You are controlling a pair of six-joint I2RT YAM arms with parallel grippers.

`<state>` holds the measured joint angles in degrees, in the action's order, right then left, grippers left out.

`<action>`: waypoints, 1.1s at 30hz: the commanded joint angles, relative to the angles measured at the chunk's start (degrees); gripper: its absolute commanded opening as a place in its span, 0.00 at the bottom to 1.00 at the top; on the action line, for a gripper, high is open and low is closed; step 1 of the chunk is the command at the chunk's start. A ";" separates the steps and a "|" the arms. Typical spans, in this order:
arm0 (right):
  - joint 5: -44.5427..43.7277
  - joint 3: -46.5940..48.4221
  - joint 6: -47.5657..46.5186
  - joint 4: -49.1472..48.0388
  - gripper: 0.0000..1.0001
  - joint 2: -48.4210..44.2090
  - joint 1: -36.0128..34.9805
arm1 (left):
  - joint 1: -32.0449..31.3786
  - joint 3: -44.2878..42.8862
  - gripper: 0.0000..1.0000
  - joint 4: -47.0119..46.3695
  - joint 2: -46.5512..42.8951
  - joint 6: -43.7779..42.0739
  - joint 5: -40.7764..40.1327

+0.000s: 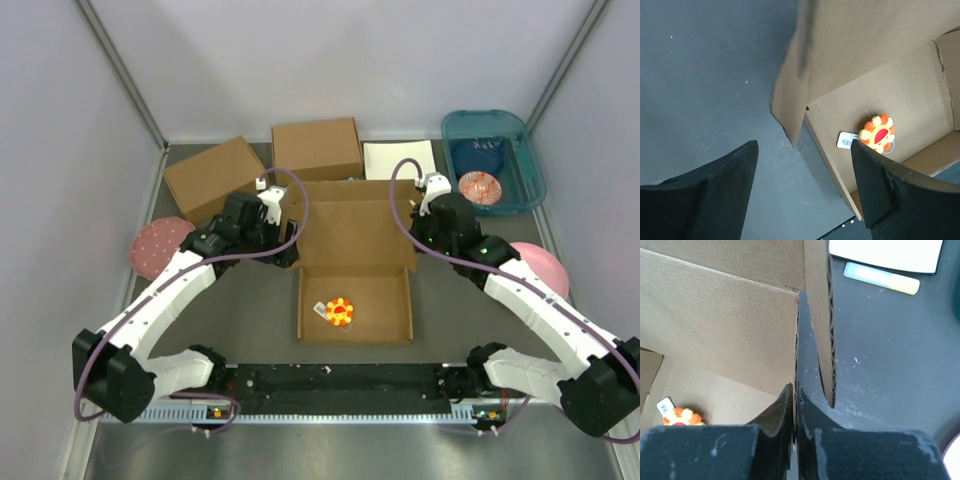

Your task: Fold the paper box

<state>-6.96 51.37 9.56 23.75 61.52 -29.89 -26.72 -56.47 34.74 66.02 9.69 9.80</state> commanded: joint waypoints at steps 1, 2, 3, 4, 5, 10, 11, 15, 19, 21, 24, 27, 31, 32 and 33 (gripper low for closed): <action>0.28 0.22 -0.69 -1.25 0.00 -1.05 -0.96 | 1.14 -4.34 0.77 -3.19 3.31 -1.43 1.62; 0.37 0.22 -0.77 -1.25 0.00 -1.13 -0.96 | 1.32 -4.61 0.75 -3.80 3.85 -1.43 1.88; 0.28 0.22 -0.69 -1.25 0.00 -1.14 -0.96 | 1.41 -5.05 0.74 -4.24 4.46 -1.43 2.41; 0.37 0.22 -0.69 -1.25 0.00 -1.22 -1.05 | 1.67 -5.32 0.72 -4.50 5.43 -1.34 3.02; 0.37 0.22 -0.69 -1.25 0.00 -1.22 -1.14 | 1.76 -5.58 0.68 -4.86 5.87 -1.34 3.29; 0.19 0.13 -0.77 -1.25 0.00 -1.40 -1.22 | 1.93 -7.96 0.56 -4.86 8.07 -1.96 4.79; 0.11 0.13 -0.86 -1.33 0.00 -1.40 -1.22 | 1.93 -7.96 0.54 -4.77 8.16 -2.05 4.53; 0.28 0.30 -0.77 -1.25 0.00 -1.05 -1.22 | 1.93 -6.03 0.46 -5.38 7.55 -2.49 4.09; 0.37 0.22 -0.69 -1.34 0.00 -0.87 -1.31 | 1.93 -3.74 0.44 -6.97 6.84 -2.31 3.91; 0.37 0.22 -0.69 -1.34 0.00 -0.87 -1.22 | 1.93 -2.25 0.43 -7.84 6.41 -2.22 3.91; 0.63 0.39 -0.69 -1.34 0.00 -0.52 -1.22 | 1.93 -0.58 0.42 -9.60 5.88 -2.22 4.78; 0.54 0.39 -0.60 -1.34 0.00 -0.43 -1.31 | 1.93 -0.14 0.39 -9.87 5.61 -2.40 4.61; 0.63 0.30 -0.51 -1.34 0.00 -0.61 -1.31 | 1.93 -0.05 0.29 -10.31 5.44 -2.22 4.52; 0.63 0.30 -0.51 -1.34 0.00 -0.70 -1.31 | 1.93 -0.05 0.24 -10.48 5.44 -2.05 4.61; 0.63 0.30 -0.60 -1.34 0.00 -0.70 -1.31 | 1.93 -0.05 0.21 -10.57 5.52 -1.96 4.70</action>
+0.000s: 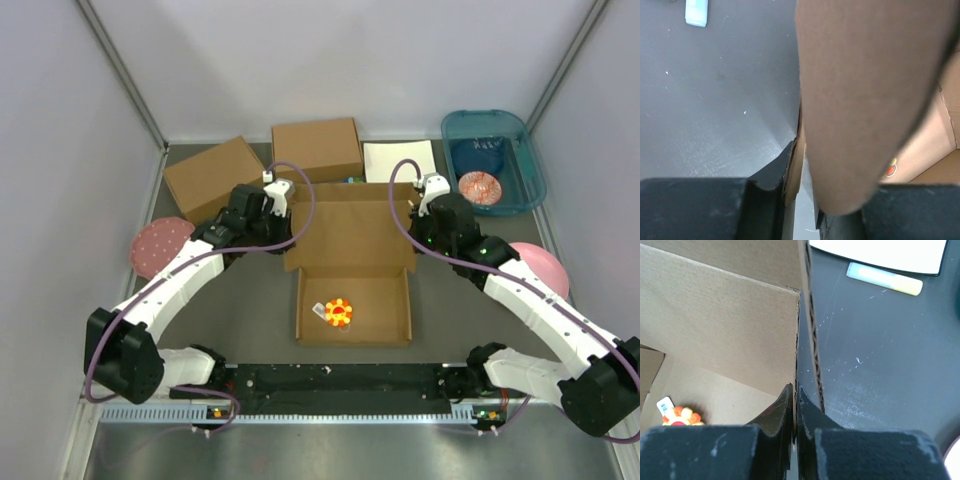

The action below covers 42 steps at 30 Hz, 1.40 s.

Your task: Fold the paper box

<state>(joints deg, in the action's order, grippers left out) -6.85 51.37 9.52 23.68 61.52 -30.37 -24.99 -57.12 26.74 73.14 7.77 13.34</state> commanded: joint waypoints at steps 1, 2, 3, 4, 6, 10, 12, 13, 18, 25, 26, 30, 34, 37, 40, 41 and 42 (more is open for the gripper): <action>0.52 0.22 -0.47 -1.27 0.00 -0.70 -0.83 | 0.12 0.61 0.18 -2.57 -1.60 0.14 1.33; 0.44 0.22 -0.38 -1.27 0.00 -0.78 -0.83 | 0.21 0.87 0.13 -2.66 -1.60 0.40 1.51; 0.52 0.22 -0.47 -1.10 0.00 -0.78 -0.92 | 0.12 1.13 0.11 -3.27 -1.78 0.58 1.60; 0.44 0.13 -0.29 -1.18 0.00 -0.87 -0.92 | 0.12 1.40 0.10 -3.71 -1.95 0.75 1.77; 0.35 0.22 -0.12 -0.92 0.00 -0.96 -0.92 | 0.12 2.89 0.05 -5.03 -3.00 1.28 1.77; 0.26 0.30 0.50 -0.39 0.00 -1.05 -1.09 | -0.41 7.37 0.00 -12.21 -6.86 2.86 0.37; 0.00 0.30 1.37 -0.13 0.00 -1.31 -1.27 | -1.02 10.27 0.00 -14.69 -9.50 4.09 -0.94; -0.26 0.39 1.90 0.05 0.00 -1.40 -1.27 | -1.28 11.06 0.00 -16.96 -10.21 4.53 -1.73; -2.20 -0.13 5.94 -0.04 0.00 -1.66 -2.67 | -5.40 15.98 0.00 -23.65 -14.43 7.87 -9.19; -5.97 -1.27 9.99 -0.92 0.00 -2.36 -6.36 | -13.85 22.93 0.00 -36.92 -18.65 10.25 -24.57; -6.33 -1.80 10.25 -1.01 0.00 -2.89 -6.46 | -14.46 24.24 0.00 -38.07 -19.26 10.25 -25.55; -7.65 -4.08 12.80 -2.23 0.00 -4.91 -7.07 | -17.01 26.53 0.00 -43.26 -20.23 10.77 -30.12; -8.70 -7.69 15.52 -4.08 0.00 -7.20 -7.25 | -19.56 28.29 0.00 -47.21 -20.76 12.18 -35.04; -9.58 -10.06 17.11 -5.22 0.00 -9.22 -7.77 | -21.67 29.78 0.00 -50.37 -21.37 13.58 -38.73; -11.07 -12.17 18.86 -6.45 0.00 -11.41 -9.09 | -24.04 31.89 0.00 -54.51 -21.99 15.16 -42.25; -11.51 -13.39 19.39 -7.24 0.00 -11.94 -9.44 | -24.57 32.51 0.00 -55.39 -22.25 16.30 -43.30; -12.04 -14.01 20.62 -7.86 0.00 -12.47 -9.88 | -25.80 32.86 0.00 -56.44 -22.17 17.01 -44.88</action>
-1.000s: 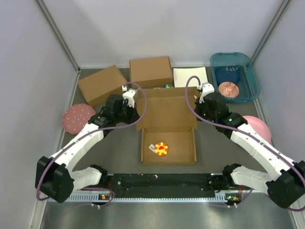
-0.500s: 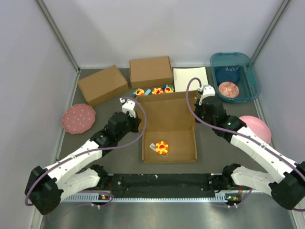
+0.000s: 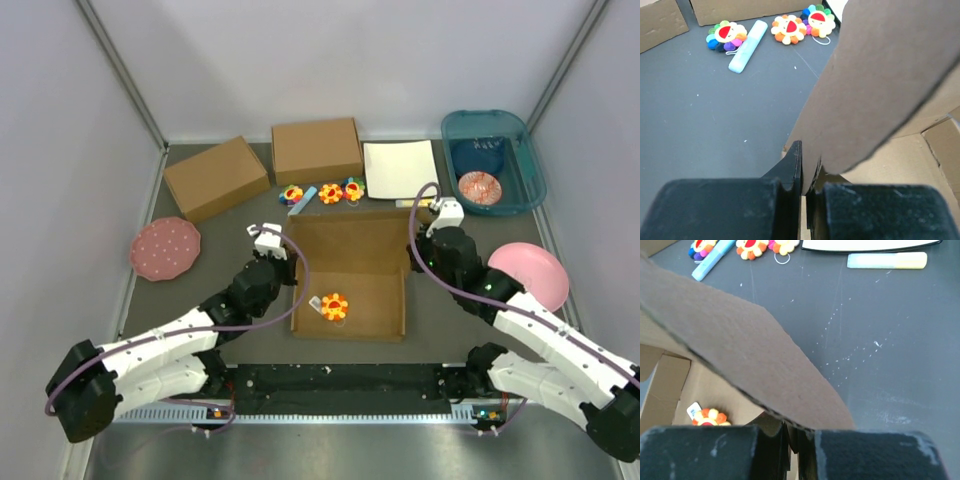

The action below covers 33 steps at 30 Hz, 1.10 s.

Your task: Fold the paper box

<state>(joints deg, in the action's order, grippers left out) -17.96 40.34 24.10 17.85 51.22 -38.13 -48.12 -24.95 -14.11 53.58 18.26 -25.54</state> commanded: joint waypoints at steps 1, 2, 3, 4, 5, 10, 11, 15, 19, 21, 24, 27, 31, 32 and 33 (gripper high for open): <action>-1.64 -3.59 6.75 -2.37 0.00 -2.79 -2.73 | -3.20 0.95 0.00 -16.29 -2.61 7.22 -6.97; -1.99 -4.47 7.36 -2.81 0.00 -3.14 -3.00 | -4.34 1.48 0.00 -16.74 -2.43 8.79 -7.68; -2.34 -4.83 8.76 -3.08 0.00 -3.23 -3.26 | -5.14 1.74 0.00 -17.87 -2.34 9.42 -8.47; -3.04 -5.44 9.38 -3.25 0.00 -3.32 -4.05 | -5.84 2.09 0.00 -18.23 -2.08 9.86 -10.48; -3.57 -5.62 10.09 -3.26 0.00 -3.41 -4.41 | -7.24 2.27 0.00 -18.58 -1.90 10.91 -11.37; -6.03 -7.28 12.55 -3.34 0.00 -3.93 -6.61 | -10.59 4.03 0.00 -21.57 -1.11 11.80 -15.93; -6.30 -7.64 12.99 -3.34 0.00 -4.37 -7.04 | -11.29 4.29 0.00 -21.49 -1.11 11.80 -16.21; -6.74 -9.04 13.78 -3.08 0.00 -5.69 -7.57 | -12.26 6.14 0.00 -22.19 -1.81 11.62 -16.91; -7.71 -11.50 14.75 -2.91 0.00 -7.19 -8.10 | -12.44 8.94 0.00 -22.01 -3.39 11.09 -17.35; -7.80 -12.47 15.63 -2.90 0.00 -7.71 -8.19 | -12.53 10.00 0.00 -22.01 -3.92 11.36 -17.79; -7.80 -14.14 16.86 -2.82 0.00 -8.77 -8.45 | -12.61 11.85 0.00 -21.67 -4.80 12.50 -18.05; -8.67 -15.29 17.21 -2.64 0.00 -9.38 -9.15 | -12.97 13.08 0.00 -21.66 -5.33 12.85 -18.58; -9.20 -18.35 18.26 -2.11 0.00 -10.88 -10.74 | -13.23 15.01 0.00 -22.19 -5.42 13.81 -19.28; -9.03 -18.89 18.96 -2.11 0.00 -11.66 -11.00 | -13.40 15.28 0.00 -22.63 -5.24 13.91 -19.20; -9.03 -19.41 19.23 -1.94 0.00 -12.02 -11.26 | -13.58 15.63 0.00 -22.89 -5.07 13.82 -19.20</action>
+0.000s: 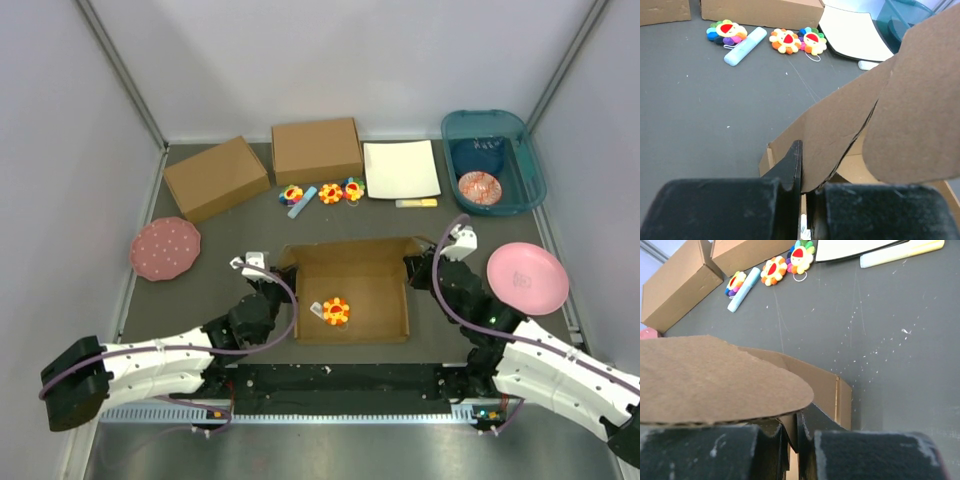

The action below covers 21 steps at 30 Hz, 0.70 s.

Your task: Fold the paper box

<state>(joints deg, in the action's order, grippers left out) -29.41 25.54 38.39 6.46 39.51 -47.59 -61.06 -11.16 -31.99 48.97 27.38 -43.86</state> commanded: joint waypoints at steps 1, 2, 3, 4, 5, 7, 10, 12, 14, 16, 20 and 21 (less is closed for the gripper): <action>2.34 -5.23 5.29 9.54 0.00 -0.57 -1.98 | -0.82 2.19 0.00 -5.54 -0.02 4.79 -0.97; 2.34 -5.41 5.46 9.71 0.00 -1.01 -2.50 | -1.17 2.37 0.00 -5.89 0.33 4.79 -1.06; 2.16 -5.50 5.55 9.89 0.00 -1.10 -2.68 | -1.43 2.54 0.00 -6.33 0.51 4.71 -1.23; 2.16 -5.50 5.55 10.67 0.00 -1.19 -3.03 | -1.61 2.89 0.00 -7.29 1.03 4.10 -1.32; 1.99 -5.50 5.64 10.94 0.03 -1.45 -3.21 | -2.13 3.07 0.00 -7.65 1.30 3.74 -1.75; 2.25 -5.41 5.55 11.56 0.11 -2.41 -3.30 | -2.75 3.25 0.00 -8.09 2.00 3.13 -2.11; 1.99 -5.06 5.38 12.70 0.22 -3.91 -3.30 | -3.45 3.42 0.00 -8.62 3.06 2.07 -2.72; 1.99 -5.06 5.20 13.14 0.28 -4.96 -3.30 | -3.89 3.77 0.00 -8.97 3.23 1.72 -3.34; 1.99 -5.32 5.29 13.32 0.28 -5.49 -3.30 | -4.16 4.12 0.00 -9.41 3.41 1.10 -3.78; 2.34 -5.94 5.64 13.23 0.28 -5.58 -3.30 | -4.42 4.48 0.00 -9.41 3.50 0.58 -4.39; 2.87 -6.64 6.43 13.32 0.30 -6.37 -3.38 | -4.60 5.18 0.00 -9.94 3.15 -0.57 -5.10; 2.69 -6.73 6.43 13.49 0.32 -6.72 -3.38 | -4.68 5.27 0.00 -10.02 3.06 -0.66 -5.19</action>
<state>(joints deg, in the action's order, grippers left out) -27.38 18.74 43.68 19.05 34.39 -50.15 -64.86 -7.57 -41.15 51.66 26.35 -49.95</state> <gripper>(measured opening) 0.296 0.021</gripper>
